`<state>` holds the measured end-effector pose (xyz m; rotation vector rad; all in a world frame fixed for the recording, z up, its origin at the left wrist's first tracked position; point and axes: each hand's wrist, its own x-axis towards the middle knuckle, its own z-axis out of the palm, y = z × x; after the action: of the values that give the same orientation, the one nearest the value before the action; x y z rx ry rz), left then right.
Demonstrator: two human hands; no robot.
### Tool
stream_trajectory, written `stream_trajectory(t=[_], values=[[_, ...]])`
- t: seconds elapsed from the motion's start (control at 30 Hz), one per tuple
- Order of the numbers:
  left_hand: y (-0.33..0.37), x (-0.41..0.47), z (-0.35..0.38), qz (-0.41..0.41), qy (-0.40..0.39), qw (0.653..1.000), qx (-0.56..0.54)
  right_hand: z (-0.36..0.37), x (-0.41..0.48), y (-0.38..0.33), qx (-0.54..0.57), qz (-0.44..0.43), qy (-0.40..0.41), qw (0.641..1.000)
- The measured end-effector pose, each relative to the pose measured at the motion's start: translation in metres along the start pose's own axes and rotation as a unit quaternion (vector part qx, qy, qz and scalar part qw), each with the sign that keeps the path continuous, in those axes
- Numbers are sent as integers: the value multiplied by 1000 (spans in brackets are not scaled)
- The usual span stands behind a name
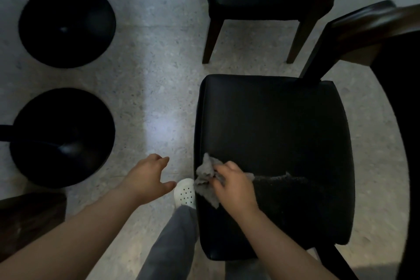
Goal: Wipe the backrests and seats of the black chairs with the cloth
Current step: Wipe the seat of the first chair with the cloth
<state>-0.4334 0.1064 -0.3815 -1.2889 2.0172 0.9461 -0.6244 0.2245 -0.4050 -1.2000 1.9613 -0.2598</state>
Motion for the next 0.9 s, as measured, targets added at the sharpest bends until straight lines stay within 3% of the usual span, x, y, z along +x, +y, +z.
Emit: stream_trajectory(t=[0.1, 0.4, 0.67, 0.9], values=[[12, -12, -14, 15, -3, 1000, 0, -30, -10, -1, 21, 56, 84, 995], [71, -81, -64, 70, 22, 997, -2, -117, -73, -10, 72, 159, 198, 965], [147, -158, -92, 103, 69, 992, -25, -187, -155, -17, 138, 156, 308, 928], [185, -214, -107, 124, 126, 983, -56, -224, -218, -9, 155, 150, 346, 913]])
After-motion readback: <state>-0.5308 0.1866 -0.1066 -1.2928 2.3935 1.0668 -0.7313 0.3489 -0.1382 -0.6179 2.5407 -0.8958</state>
